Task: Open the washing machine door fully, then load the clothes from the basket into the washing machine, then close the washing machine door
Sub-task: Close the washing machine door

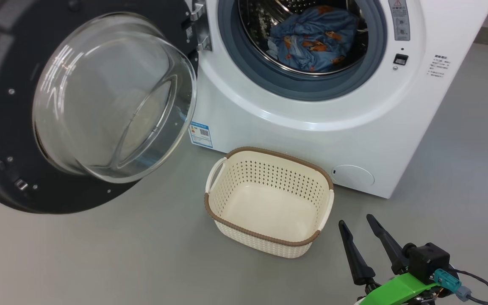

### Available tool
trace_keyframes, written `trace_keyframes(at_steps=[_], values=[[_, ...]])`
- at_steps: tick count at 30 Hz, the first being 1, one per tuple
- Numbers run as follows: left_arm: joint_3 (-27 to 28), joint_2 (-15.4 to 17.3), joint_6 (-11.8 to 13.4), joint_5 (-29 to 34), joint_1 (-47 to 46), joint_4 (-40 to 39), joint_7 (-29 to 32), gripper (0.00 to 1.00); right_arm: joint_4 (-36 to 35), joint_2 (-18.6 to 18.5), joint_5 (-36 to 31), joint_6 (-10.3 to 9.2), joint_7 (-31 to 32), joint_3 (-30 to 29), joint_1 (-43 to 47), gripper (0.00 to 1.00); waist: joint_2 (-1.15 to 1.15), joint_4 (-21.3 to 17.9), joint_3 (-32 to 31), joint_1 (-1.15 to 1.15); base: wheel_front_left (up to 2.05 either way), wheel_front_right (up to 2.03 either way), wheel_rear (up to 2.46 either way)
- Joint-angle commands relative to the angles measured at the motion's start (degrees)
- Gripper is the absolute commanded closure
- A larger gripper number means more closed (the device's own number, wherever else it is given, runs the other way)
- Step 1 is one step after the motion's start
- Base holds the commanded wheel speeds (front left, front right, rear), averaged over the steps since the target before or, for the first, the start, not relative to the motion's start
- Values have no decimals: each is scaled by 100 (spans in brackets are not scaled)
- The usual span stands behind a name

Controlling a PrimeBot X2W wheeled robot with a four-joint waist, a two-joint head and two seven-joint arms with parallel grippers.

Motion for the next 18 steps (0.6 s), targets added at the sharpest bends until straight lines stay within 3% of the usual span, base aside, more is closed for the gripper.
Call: trace_keyframes(at_steps=[1, 9, 18], values=[[271, 379, -16, -413, -354, 52, 123, 100, -126, 7, 13, 16, -69, 159, -145, 0, 0, -70, 50, 0, 0, 0, 0], [613, 975, -16, -2339, -905, 940, 1305, 100, -81, 7, -8, 16, -69, 181, -252, 0, 0, -350, 200, 0, 0, 0, 0], [743, 1439, -16, -2879, -1351, 1885, 1840, 100, -61, 7, -144, 16, -69, 212, -405, 0, 0, -674, 456, 0, 0, 0, 0]])
